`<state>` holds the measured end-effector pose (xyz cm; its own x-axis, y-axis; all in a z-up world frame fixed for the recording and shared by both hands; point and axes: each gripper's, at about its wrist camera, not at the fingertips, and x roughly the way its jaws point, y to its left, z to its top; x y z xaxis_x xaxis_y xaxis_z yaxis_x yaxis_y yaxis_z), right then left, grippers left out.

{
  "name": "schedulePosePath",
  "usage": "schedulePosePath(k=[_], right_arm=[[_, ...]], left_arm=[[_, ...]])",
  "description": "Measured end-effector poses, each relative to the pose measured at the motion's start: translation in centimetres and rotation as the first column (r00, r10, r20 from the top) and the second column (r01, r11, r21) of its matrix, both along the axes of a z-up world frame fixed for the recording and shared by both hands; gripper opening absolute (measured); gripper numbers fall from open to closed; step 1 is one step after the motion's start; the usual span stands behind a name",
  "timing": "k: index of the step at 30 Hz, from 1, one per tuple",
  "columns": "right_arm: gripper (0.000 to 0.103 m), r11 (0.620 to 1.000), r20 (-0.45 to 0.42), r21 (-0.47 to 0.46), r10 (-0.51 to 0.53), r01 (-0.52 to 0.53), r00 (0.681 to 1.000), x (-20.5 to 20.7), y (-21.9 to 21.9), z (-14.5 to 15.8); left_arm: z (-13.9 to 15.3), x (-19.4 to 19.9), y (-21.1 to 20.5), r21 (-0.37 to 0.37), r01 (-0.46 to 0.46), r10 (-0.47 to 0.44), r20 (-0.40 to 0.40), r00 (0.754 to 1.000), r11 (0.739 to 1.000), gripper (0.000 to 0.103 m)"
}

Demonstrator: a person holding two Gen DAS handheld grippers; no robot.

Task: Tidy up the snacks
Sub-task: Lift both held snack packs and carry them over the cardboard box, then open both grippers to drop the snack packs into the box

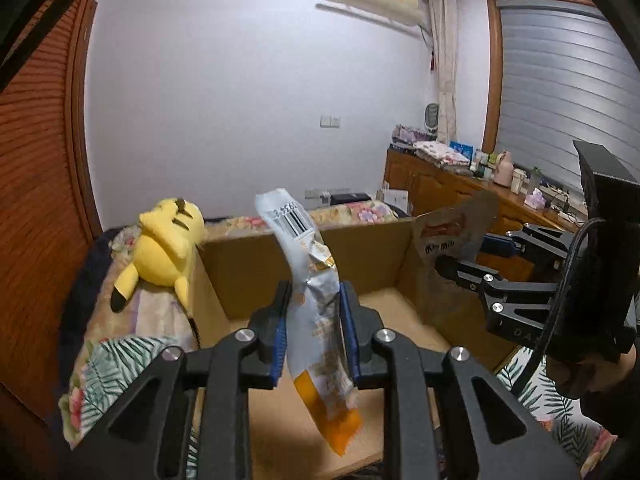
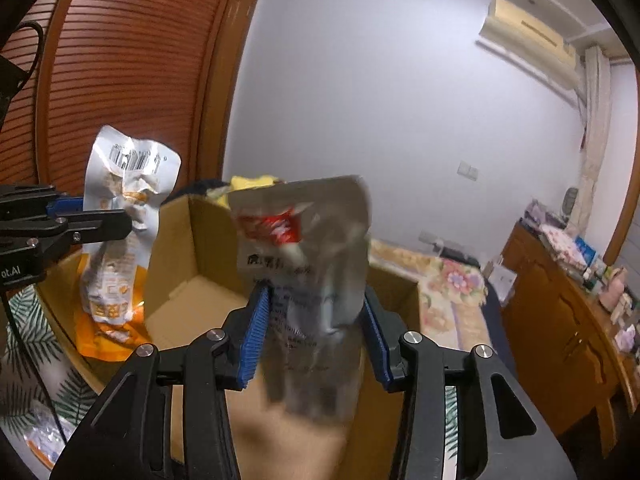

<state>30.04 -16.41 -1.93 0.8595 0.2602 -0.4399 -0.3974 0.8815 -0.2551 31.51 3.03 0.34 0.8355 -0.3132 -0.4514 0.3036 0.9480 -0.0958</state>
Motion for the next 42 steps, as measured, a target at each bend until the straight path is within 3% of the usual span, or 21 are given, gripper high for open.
schedulePosePath(k=[1, 3, 5, 9, 13, 16, 19, 21, 22, 29, 32, 34, 35, 42], right_arm=[[0.036, 1.000, -0.004, -0.003, 0.004, -0.004, 1.000, -0.1, 0.0, -0.4], [0.016, 1.000, -0.021, -0.004, 0.011, -0.011, 1.000, -0.1, -0.1, -1.0], [0.010, 1.000, -0.060, 0.011, 0.030, -0.029, 0.998, -0.2, -0.3, -1.6], [0.010, 0.997, -0.100, 0.048, 0.062, -0.057, 0.993, -0.5, -0.6, -2.0], [0.010, 0.990, -0.135, 0.099, 0.114, -0.102, 0.984, -1.5, -0.7, -1.7], [0.010, 0.984, -0.160, 0.116, 0.150, -0.133, 0.976, -2.2, -0.5, -1.3], [0.023, 0.981, -0.175, 0.121, 0.172, -0.152, 0.969, -3.1, -0.4, -0.8], [0.039, 0.979, -0.173, 0.129, 0.177, -0.156, 0.969, -4.1, -0.4, -0.4], [0.041, 0.978, -0.172, 0.134, 0.179, -0.157, 0.969, -4.7, -0.5, -0.1], [0.041, 0.982, -0.165, 0.130, 0.155, -0.134, 0.974, -8.2, -1.0, 0.9], [0.041, 0.984, -0.164, 0.137, 0.133, -0.111, 0.977, -9.9, -1.7, 1.1], [0.041, 0.984, -0.166, 0.149, 0.117, -0.093, 0.979, -11.0, -2.4, 1.1], [0.041, 0.984, -0.169, 0.156, 0.107, -0.080, 0.980, -11.7, -2.7, 1.1], [0.043, 0.982, -0.187, 0.186, 0.048, -0.013, 0.981, -15.2, -4.4, 0.2]], left_arm=[[-0.4, 0.0, -0.1, -0.002, -0.002, 0.002, -0.003, 1.000, 1.000, 0.021], [-0.7, 0.2, -0.2, -0.002, 0.001, -0.001, -0.009, 1.000, 1.000, 0.021], [-1.0, 0.2, -0.3, -0.004, -0.005, 0.005, -0.010, 1.000, 1.000, 0.021], [-1.3, 0.4, -0.3, -0.003, 0.001, -0.001, -0.018, 1.000, 1.000, 0.025], [-1.2, 0.0, -0.4, 0.010, -0.001, 0.001, 0.000, 1.000, 1.000, 0.037], [-1.0, -0.2, -0.1, -0.001, -0.004, 0.004, 0.002, 1.000, 1.000, 0.047], [-0.8, -0.6, 0.1, -0.006, -0.012, 0.012, 0.006, 1.000, 1.000, 0.050], [-0.7, -0.9, 0.3, -0.010, -0.017, 0.017, 0.001, 1.000, 1.000, 0.050], [-0.7, -1.1, 0.3, -0.010, -0.020, 0.020, 0.000, 1.000, 1.000, 0.050], [0.2, -3.4, 0.2, 0.008, -0.015, 0.015, -0.003, 1.000, 1.000, 0.053], [0.7, -4.8, 0.2, 0.008, -0.015, 0.015, 0.003, 1.000, 1.000, 0.065], [1.1, -5.8, 0.3, -0.003, -0.015, 0.015, 0.015, 1.000, 1.000, 0.086], [1.3, -6.5, 0.4, -0.010, -0.014, 0.014, 0.025, 1.000, 1.000, 0.088], [1.2, -10.2, 1.0, 0.010, 0.007, -0.007, 0.021, 1.000, 1.000, 0.090]])
